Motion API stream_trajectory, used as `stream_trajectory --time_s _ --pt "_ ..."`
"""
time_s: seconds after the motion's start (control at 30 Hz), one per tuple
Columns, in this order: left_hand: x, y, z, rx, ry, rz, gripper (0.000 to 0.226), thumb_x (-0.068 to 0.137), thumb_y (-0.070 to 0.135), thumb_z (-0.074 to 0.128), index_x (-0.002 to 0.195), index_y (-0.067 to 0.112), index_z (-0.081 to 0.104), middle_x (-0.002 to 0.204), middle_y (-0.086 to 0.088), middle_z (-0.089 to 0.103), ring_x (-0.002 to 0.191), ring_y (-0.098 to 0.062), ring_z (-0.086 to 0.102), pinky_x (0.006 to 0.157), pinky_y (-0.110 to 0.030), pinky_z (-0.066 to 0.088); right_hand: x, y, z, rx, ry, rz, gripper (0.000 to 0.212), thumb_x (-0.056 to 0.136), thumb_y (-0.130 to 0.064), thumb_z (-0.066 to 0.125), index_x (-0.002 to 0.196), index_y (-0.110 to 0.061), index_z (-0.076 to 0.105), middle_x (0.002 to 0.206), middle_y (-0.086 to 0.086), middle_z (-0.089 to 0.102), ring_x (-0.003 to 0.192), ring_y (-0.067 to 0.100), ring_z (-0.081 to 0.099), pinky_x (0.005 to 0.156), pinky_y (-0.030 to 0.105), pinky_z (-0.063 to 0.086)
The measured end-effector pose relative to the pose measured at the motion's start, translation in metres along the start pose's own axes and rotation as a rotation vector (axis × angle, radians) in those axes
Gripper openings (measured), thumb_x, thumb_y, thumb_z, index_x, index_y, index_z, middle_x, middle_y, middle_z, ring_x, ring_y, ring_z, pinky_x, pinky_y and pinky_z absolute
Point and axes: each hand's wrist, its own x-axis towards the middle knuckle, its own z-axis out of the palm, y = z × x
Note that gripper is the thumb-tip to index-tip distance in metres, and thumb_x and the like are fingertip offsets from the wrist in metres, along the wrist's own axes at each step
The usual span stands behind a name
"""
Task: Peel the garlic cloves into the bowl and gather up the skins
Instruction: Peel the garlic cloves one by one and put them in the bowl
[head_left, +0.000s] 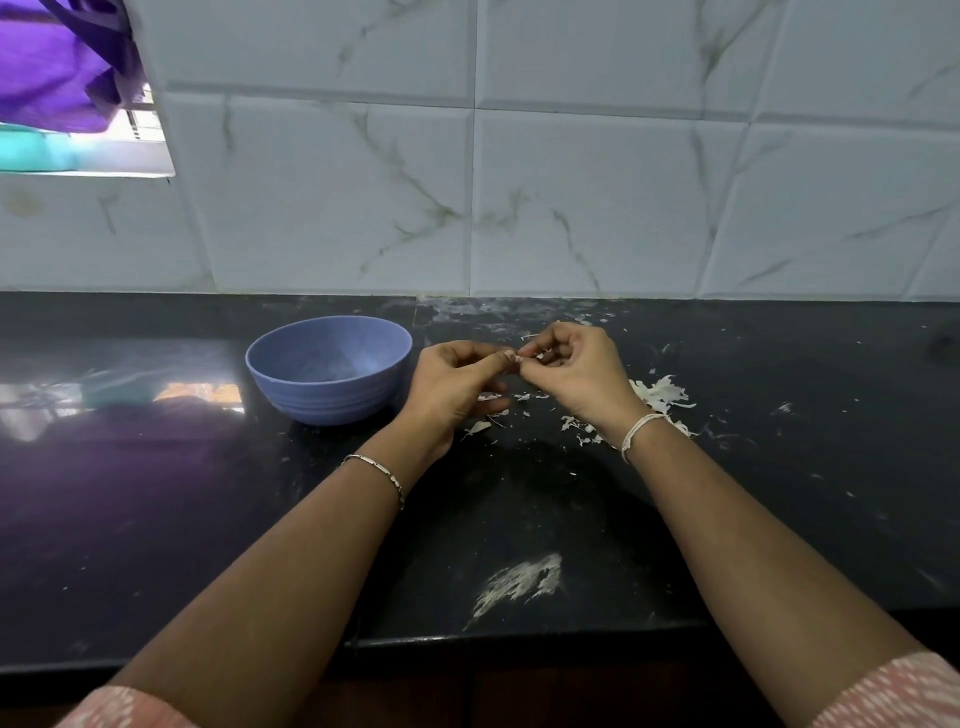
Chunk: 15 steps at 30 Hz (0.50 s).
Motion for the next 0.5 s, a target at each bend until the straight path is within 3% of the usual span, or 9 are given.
stream_trajectory --time_s 0.17,0.33,0.5 --pt "-0.0003 0.0005 -0.0001 -0.002 -0.025 -0.001 0.020 0.091 0.011 0.066 0.104 -0.004 0.069 0.090 -0.012 0.069 0.071 -0.013 0.059 0.061 -0.027 0.060 -0.0037 -0.0028 -0.0020 0.134 -0.037 0.071 0.010 0.078 -0.008 0.077 0.073 -0.014 0.070 0.073 0.013 0.071 0.063 0.014 0.065 0.069 0.032 0.057" --pt "0.0001 0.0006 -0.0007 0.031 -0.053 0.009 0.015 0.092 0.012 0.065 0.101 0.001 0.070 0.092 -0.012 0.068 0.074 -0.013 0.059 0.063 -0.028 0.061 -0.0055 -0.0066 -0.0017 0.306 -0.055 0.167 0.008 0.080 0.000 0.074 0.077 -0.005 0.068 0.065 0.007 0.066 0.054 0.011 0.061 0.058 0.020 0.055" --pt "0.0000 0.0010 -0.0007 0.035 -0.045 0.027 0.015 0.091 0.010 0.066 0.101 0.000 0.070 0.089 -0.011 0.068 0.069 -0.009 0.060 0.062 -0.026 0.060 -0.0054 -0.0095 -0.0025 0.407 -0.072 0.234 0.008 0.080 0.002 0.073 0.078 -0.002 0.067 0.067 0.011 0.067 0.053 0.010 0.062 0.056 0.018 0.054"
